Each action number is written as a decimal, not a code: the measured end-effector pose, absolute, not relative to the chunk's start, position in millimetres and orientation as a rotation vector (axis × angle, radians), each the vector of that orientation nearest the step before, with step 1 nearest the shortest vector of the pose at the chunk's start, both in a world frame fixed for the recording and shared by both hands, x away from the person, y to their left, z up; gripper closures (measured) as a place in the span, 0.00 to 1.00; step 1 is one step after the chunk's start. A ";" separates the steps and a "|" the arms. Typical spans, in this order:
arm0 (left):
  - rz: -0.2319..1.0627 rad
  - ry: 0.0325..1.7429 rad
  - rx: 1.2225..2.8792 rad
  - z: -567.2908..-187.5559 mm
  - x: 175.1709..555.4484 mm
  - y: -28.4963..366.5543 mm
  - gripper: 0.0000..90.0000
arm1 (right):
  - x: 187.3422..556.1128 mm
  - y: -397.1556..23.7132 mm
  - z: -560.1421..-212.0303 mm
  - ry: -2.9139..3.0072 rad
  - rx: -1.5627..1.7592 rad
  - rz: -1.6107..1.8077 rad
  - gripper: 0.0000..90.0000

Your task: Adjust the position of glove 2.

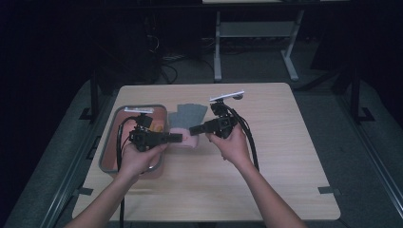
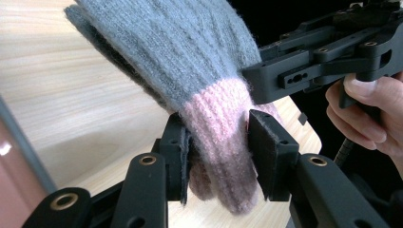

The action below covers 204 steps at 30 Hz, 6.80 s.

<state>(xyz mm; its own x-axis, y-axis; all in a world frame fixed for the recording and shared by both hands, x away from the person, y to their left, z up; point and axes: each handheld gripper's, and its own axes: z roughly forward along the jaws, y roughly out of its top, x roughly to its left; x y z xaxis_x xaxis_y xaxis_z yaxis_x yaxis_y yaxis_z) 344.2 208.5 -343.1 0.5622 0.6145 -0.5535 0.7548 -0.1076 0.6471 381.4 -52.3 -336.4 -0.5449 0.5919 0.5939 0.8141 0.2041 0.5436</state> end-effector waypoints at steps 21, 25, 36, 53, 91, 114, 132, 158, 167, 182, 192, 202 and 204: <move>-0.159 1.168 1.763 -334.1 348.9 237.9 0.72 | 395.4 -21.7 -327.2 -2.229 -1.290 -1.265 0.75; -0.147 1.176 1.757 -333.3 348.3 247.7 0.73 | 397.9 -11.5 -326.4 -2.229 -1.276 -1.262 0.75; -0.128 1.200 1.730 -332.2 344.4 276.0 0.73 | 401.7 16.2 -325.0 -2.238 -1.230 -1.266 0.75; -0.103 1.236 1.695 -332.5 337.5 312.7 0.74 | 407.3 53.9 -325.2 -2.236 -1.160 -1.265 0.75; -0.100 1.366 1.657 -369.5 334.5 357.1 0.75 | 416.6 76.5 -338.9 -2.224 -1.144 -1.208 0.73; 0.004 1.525 1.850 -394.0 336.2 342.9 0.52 | 406.3 15.0 -337.6 -2.236 -1.205 -1.218 0.65; 0.116 1.491 1.837 -370.4 336.5 351.3 0.46 | 395.8 -29.6 -342.0 -2.216 -1.305 -1.250 0.63; 0.061 1.304 1.869 -342.6 344.1 294.7 0.41 | 386.4 -96.4 -347.6 -2.179 -1.442 -1.262 0.55; 0.042 1.244 1.883 -337.8 345.6 276.9 0.40 | 386.4 -110.5 -353.5 -2.178 -1.474 -1.245 0.52; -0.017 1.173 1.919 -337.3 349.9 244.6 0.39 | 377.1 -134.0 -357.8 -2.165 -1.523 -1.243 0.49; -0.034 1.110 1.945 -334.4 349.4 217.8 0.37 | 364.8 -156.3 -357.5 -2.148 -1.589 -1.262 0.48; -0.044 1.088 1.962 -333.8 352.7 204.3 0.36 | 361.2 -172.8 -364.0 -2.131 -1.631 -1.267 0.48; -0.049 1.080 1.967 -334.3 353.1 200.7 0.36 | 360.7 -175.3 -365.0 -2.128 -1.634 -1.269 0.48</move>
